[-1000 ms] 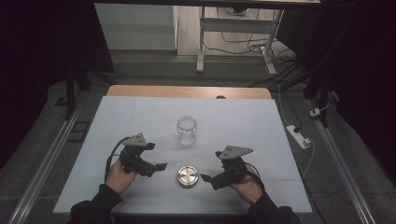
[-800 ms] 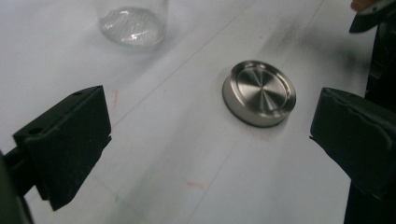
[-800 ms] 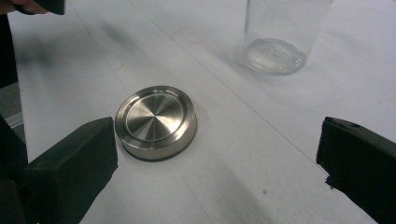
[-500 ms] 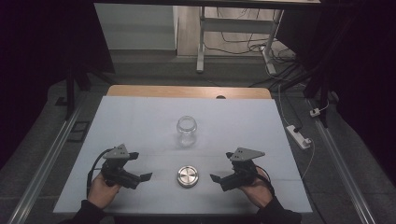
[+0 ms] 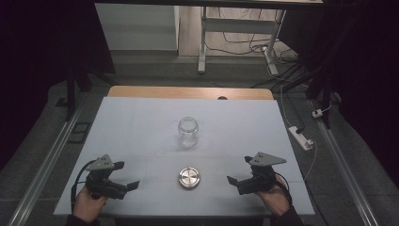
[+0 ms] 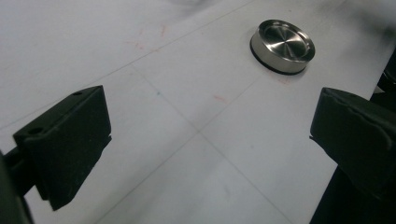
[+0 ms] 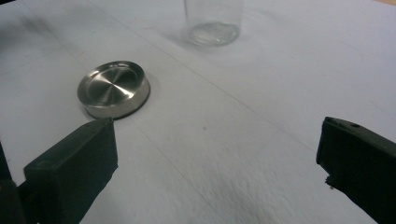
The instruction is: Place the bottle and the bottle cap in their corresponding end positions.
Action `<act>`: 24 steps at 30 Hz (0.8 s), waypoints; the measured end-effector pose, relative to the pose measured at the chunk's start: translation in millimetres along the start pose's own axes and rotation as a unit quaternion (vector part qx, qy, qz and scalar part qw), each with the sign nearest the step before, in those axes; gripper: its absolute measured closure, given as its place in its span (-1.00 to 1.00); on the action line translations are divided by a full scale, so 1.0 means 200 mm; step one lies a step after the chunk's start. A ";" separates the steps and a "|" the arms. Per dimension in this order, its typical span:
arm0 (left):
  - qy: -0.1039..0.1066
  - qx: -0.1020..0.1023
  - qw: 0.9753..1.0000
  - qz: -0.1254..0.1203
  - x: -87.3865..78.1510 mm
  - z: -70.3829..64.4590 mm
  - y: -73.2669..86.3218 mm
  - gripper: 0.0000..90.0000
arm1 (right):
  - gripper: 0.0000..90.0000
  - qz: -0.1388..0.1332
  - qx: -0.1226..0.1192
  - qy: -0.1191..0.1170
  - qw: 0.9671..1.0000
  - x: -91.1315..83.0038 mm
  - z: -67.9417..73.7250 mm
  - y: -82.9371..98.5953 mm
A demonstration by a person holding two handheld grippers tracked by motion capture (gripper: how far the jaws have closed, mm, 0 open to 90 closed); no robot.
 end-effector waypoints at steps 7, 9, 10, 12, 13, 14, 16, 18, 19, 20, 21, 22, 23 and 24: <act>-0.016 -0.025 1.000 -0.009 -0.08 0.02 0.08 -1.00 | -1.00 0.001 0.026 0.027 0.999 -0.10 -0.06 0.08; -0.020 -0.034 0.999 -0.011 -0.11 0.03 0.11 -1.00 | -1.00 -0.001 0.035 0.032 0.999 -0.12 -0.07 0.09; -0.022 -0.036 0.999 -0.011 -0.11 0.04 0.12 -1.00 | -1.00 0.000 0.038 0.037 0.999 -0.13 -0.08 0.10; -0.025 -0.040 0.999 -0.012 -0.13 0.04 0.15 -1.00 | -1.00 0.005 0.047 0.047 0.998 -0.15 -0.09 0.12; -0.027 -0.042 0.999 -0.011 -0.14 0.04 0.16 -1.00 | -1.00 0.005 0.052 0.052 0.997 -0.16 -0.10 0.14; -0.030 -0.044 0.999 -0.011 -0.14 0.04 0.17 -1.00 | -1.00 0.005 0.058 0.053 0.997 -0.17 -0.10 0.15; -0.034 -0.048 0.998 -0.009 -0.16 0.04 0.19 -1.00 | -1.00 0.007 0.067 0.058 0.996 -0.19 -0.11 0.17; -0.038 -0.052 0.998 -0.007 -0.17 0.04 0.21 -1.00 | -1.00 0.008 0.073 0.065 0.995 -0.21 -0.12 0.18; -0.040 -0.053 0.998 -0.007 -0.17 0.04 0.22 -1.00 | -1.00 0.010 0.076 0.067 0.995 -0.21 -0.12 0.19; -0.042 -0.055 0.998 -0.005 -0.17 0.04 0.23 -1.00 | -1.00 0.010 0.078 0.069 0.995 -0.22 -0.13 0.20; -0.045 -0.057 0.997 -0.004 -0.18 0.04 0.23 -1.00 | -1.00 0.014 0.079 0.070 0.994 -0.23 -0.13 0.21; -0.047 -0.058 0.997 -0.002 -0.18 0.04 0.24 -1.00 | -1.00 0.017 0.080 0.073 0.994 -0.23 -0.13 0.22; -0.049 -0.060 0.997 0.000 -0.19 0.04 0.25 -1.00 | -1.00 0.023 0.080 0.076 0.994 -0.23 -0.12 0.23; -0.051 -0.062 0.997 0.002 -0.19 0.04 0.26 -1.00 | -1.00 0.028 0.078 0.079 0.993 -0.24 -0.12 0.23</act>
Point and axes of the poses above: each handheld gripper's, and its own axes: x roughly forward along the jaws, y roughly out of its underside, z roughly to its left, the point moved 2 cm from there along x, roughly forward along the jaws, and after that the axes turned 1 degree about y, right-handed, at the moved point
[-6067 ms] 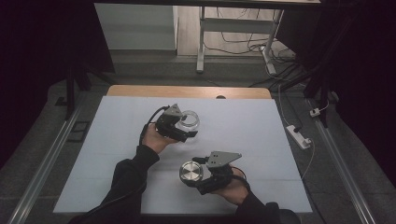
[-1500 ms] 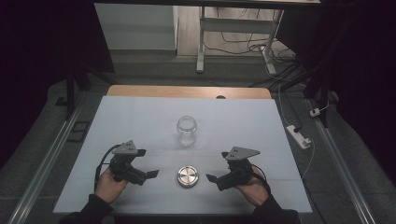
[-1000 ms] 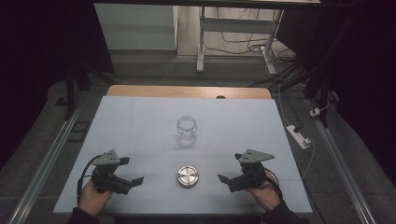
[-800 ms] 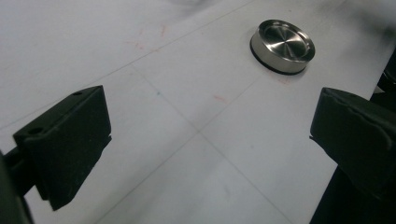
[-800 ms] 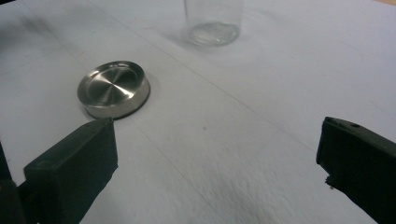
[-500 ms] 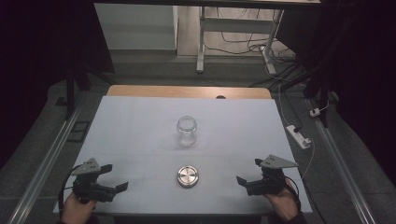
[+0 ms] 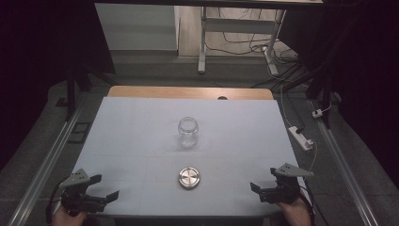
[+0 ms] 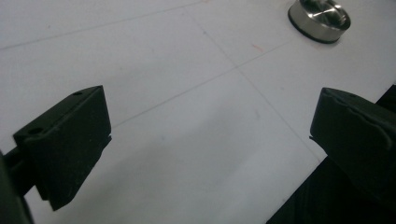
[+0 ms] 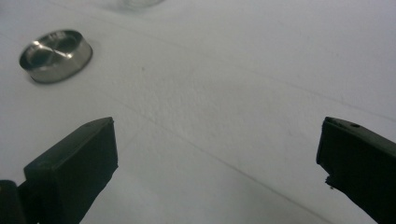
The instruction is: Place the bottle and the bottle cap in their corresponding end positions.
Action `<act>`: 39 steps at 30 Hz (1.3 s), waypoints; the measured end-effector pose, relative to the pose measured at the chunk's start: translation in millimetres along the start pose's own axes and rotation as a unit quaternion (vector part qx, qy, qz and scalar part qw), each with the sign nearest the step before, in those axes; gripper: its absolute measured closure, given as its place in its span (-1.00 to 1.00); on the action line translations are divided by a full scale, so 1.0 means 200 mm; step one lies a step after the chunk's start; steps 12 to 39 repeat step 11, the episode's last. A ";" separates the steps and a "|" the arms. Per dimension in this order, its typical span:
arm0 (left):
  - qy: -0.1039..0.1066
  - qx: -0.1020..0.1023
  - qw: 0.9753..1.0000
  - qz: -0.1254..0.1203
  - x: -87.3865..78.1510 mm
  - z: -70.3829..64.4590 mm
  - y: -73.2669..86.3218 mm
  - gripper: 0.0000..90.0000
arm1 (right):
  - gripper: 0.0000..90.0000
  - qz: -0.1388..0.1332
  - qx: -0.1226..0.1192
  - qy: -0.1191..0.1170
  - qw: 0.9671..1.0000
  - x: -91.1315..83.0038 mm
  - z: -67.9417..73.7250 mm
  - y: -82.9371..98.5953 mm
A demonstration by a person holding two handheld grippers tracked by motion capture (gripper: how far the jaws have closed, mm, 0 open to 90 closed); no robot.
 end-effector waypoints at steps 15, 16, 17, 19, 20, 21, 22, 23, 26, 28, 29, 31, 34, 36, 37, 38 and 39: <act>-0.013 -0.019 1.000 0.005 -0.02 0.01 0.02 -1.00 | -1.00 0.015 -0.001 0.015 1.000 -0.02 0.00 0.03; -0.013 -0.019 1.000 0.005 -0.02 0.01 0.02 -1.00 | -1.00 0.015 -0.001 0.015 1.000 -0.02 0.00 0.03; -0.013 -0.019 1.000 0.005 -0.02 0.01 0.02 -1.00 | -1.00 0.015 -0.001 0.015 1.000 -0.02 0.00 0.03; -0.013 -0.019 1.000 0.005 -0.02 0.01 0.02 -1.00 | -1.00 0.015 -0.001 0.015 1.000 -0.02 0.00 0.03; -0.013 -0.019 1.000 0.005 -0.02 0.01 0.02 -1.00 | -1.00 0.015 -0.001 0.015 1.000 -0.02 0.00 0.03; -0.013 -0.019 1.000 0.005 -0.02 0.01 0.02 -1.00 | -1.00 0.015 -0.001 0.015 1.000 -0.02 0.00 0.03; -0.013 -0.019 1.000 0.005 -0.02 0.01 0.02 -1.00 | -1.00 0.015 -0.001 0.015 1.000 -0.02 0.00 0.03; -0.013 -0.019 1.000 0.005 -0.02 0.01 0.02 -1.00 | -1.00 0.015 -0.001 0.015 1.000 -0.02 0.00 0.03; -0.013 -0.019 1.000 0.005 -0.02 0.01 0.02 -1.00 | -1.00 0.015 -0.001 0.015 1.000 -0.02 0.00 0.03; -0.013 -0.019 1.000 0.005 -0.02 0.01 0.02 -1.00 | -1.00 0.015 -0.001 0.015 1.000 -0.02 0.00 0.03; -0.013 -0.019 1.000 0.005 -0.02 0.01 0.02 -1.00 | -1.00 0.015 -0.001 0.015 1.000 -0.02 0.00 0.03; -0.013 -0.019 1.000 0.005 -0.02 0.01 0.02 -1.00 | -1.00 0.015 -0.001 0.015 1.000 -0.02 0.00 0.03; -0.013 -0.019 1.000 0.005 -0.02 0.01 0.02 -1.00 | -1.00 0.015 -0.001 0.015 1.000 -0.02 0.00 0.03; -0.013 -0.019 1.000 0.005 -0.02 0.01 0.02 -1.00 | -1.00 0.015 -0.001 0.015 1.000 -0.02 0.00 0.03; -0.013 -0.019 1.000 0.005 -0.02 0.01 0.02 -1.00 | -1.00 0.015 -0.001 0.015 1.000 -0.02 0.00 0.03; -0.013 -0.019 1.000 0.005 -0.02 0.01 0.02 -1.00 | -1.00 0.015 -0.001 0.015 1.000 -0.02 0.00 0.03; -0.013 -0.019 1.000 0.005 -0.02 0.01 0.02 -1.00 | -1.00 0.015 -0.001 0.015 1.000 -0.02 0.00 0.03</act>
Point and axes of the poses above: each handheld gripper's, and its own axes: x roughly forward along the jaws, y roughly out of its underside, z roughly to its left, the point moved 2 cm from there along x, roughly forward along the jaws, and after that the axes turned 1 degree about y, right-handed, at the moved point
